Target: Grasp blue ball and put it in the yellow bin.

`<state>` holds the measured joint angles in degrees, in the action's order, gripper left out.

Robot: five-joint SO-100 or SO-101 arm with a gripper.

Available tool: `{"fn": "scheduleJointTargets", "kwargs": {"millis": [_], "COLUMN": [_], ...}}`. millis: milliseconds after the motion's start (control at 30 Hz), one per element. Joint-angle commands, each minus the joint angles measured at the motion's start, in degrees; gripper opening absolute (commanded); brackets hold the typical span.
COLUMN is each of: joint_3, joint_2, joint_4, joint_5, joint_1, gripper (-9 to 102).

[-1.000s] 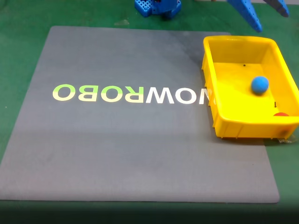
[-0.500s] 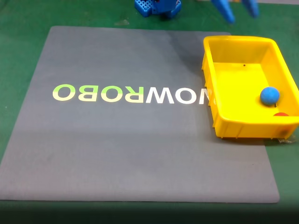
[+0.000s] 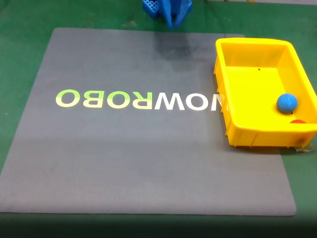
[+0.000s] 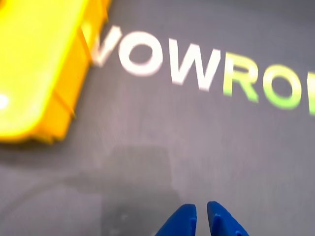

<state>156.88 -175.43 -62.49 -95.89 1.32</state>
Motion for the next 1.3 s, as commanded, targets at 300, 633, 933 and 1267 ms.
{"fn": "scheduleJointTargets", "kwargs": {"millis": [300, 633, 933, 1267], "joint_3": [11.07, 19.86, 20.74, 20.74], "joint_2": [-12.39, -14.94, -15.03, -15.03], "joint_4": [-11.51, -12.48, -16.44, -16.79], "joint_5": [-1.67, -2.46, 1.85, 0.35], "joint_1": [-5.45, -8.88, -9.4, -9.32], "gripper": [0, 0, 0, 0]}}
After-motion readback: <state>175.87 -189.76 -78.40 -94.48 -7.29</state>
